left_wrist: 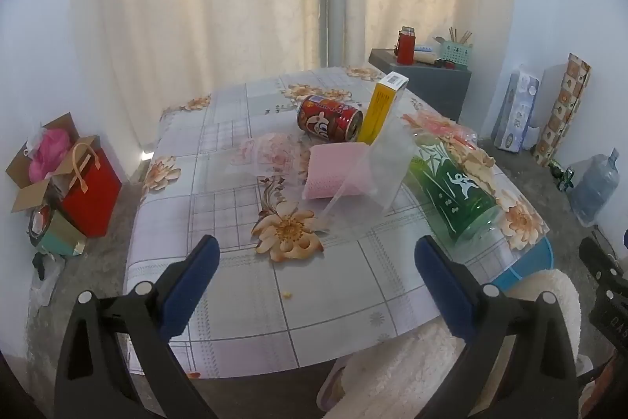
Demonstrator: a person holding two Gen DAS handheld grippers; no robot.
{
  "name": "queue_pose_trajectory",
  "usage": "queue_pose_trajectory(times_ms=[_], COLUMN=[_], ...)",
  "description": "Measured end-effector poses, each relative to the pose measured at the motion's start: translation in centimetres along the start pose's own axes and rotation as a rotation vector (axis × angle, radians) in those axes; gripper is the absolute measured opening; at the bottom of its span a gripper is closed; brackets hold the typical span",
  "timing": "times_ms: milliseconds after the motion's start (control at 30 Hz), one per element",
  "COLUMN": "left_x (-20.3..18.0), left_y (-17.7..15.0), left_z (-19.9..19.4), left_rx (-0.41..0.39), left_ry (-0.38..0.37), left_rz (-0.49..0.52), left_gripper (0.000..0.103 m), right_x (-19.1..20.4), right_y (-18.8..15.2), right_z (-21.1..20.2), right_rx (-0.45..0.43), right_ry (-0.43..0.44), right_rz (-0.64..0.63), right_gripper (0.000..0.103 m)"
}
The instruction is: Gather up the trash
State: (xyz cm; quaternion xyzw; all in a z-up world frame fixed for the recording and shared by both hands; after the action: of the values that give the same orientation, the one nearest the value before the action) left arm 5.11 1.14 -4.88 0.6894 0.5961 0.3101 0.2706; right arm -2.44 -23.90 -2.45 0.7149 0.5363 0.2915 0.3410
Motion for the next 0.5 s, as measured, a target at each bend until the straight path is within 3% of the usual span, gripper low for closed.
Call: queue_pose_trajectory(times_ms=[500], left_x=[-1.2], left_y=[-0.5], left_z=[-0.4], left_rx=[-0.004], left_ry=[-0.006], left_rz=[0.032], left_gripper=[0.098], right_x=[-0.2], right_y=[-0.4], right_z=[0.8], right_rx=[0.017], right_ry=[-0.004], right_rz=[0.007], right_gripper=[0.096])
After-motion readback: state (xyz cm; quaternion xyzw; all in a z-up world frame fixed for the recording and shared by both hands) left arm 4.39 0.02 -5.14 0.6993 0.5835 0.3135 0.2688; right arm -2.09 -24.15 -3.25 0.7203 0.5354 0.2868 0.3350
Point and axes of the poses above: each gripper's, at about its wrist camera, not at the fingertips, and z roughly the way its jaws point, x to its left, y to its top, the point moved 7 cm from there along z, roughly the way its jaws point, and after that the axes turned 8 degrees about z, right-handed, at the moved point
